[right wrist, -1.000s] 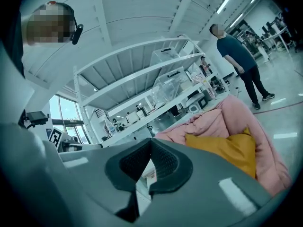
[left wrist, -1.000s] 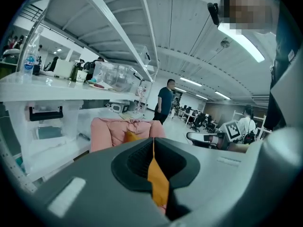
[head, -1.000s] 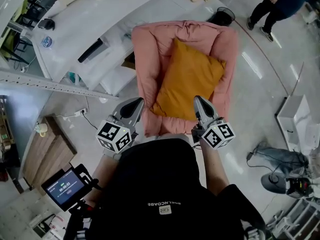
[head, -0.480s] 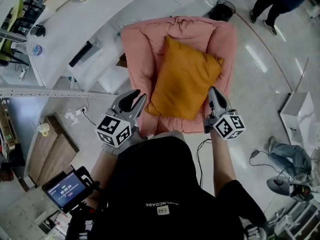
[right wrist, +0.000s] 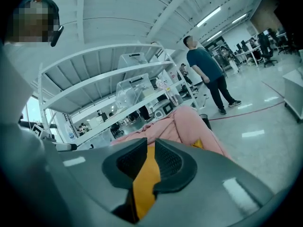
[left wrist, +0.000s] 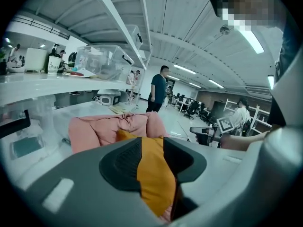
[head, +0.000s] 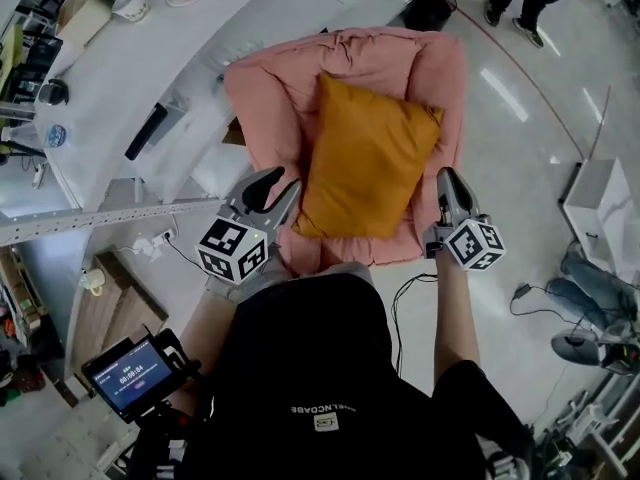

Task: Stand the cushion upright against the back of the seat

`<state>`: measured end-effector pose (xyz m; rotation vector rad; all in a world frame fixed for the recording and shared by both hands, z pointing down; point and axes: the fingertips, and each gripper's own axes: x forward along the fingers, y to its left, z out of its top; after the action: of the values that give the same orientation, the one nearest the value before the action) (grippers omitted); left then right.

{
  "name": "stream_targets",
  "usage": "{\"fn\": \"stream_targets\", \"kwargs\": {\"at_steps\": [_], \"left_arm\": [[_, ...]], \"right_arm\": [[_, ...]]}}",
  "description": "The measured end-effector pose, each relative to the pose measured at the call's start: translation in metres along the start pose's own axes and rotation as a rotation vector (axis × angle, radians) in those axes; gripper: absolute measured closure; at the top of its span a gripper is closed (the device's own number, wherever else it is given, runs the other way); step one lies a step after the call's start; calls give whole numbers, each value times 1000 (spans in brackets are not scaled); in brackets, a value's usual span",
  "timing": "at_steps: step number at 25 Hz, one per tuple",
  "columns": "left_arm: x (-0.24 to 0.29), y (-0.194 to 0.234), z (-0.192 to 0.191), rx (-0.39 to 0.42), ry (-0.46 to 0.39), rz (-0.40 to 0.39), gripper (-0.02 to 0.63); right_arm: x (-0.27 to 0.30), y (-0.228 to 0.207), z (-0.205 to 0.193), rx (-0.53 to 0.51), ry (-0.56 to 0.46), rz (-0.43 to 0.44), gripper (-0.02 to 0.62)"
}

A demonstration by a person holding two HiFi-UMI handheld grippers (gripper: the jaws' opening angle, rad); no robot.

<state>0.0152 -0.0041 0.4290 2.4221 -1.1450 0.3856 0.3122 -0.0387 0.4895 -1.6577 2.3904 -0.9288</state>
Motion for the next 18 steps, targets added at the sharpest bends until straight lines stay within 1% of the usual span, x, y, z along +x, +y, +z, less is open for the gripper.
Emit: {"fn": "stream_targets", "kwargs": {"at_steps": [6, 8, 13, 15, 18], "left_arm": [[33, 56, -2, 10, 73, -84, 437], [40, 59, 1, 8, 84, -97, 431], [54, 49, 7, -1, 105, -131, 411], [68, 61, 1, -14, 124, -146, 403], [99, 92, -12, -30, 162, -163, 390]], "right_arm": [[37, -19, -15, 35, 5, -133, 512], [34, -24, -13, 48, 0, -158, 501], [20, -32, -4, 64, -7, -201, 474], [31, -39, -9, 76, 1, -229, 462], [67, -55, -22, 87, 34, -265, 448]]}}
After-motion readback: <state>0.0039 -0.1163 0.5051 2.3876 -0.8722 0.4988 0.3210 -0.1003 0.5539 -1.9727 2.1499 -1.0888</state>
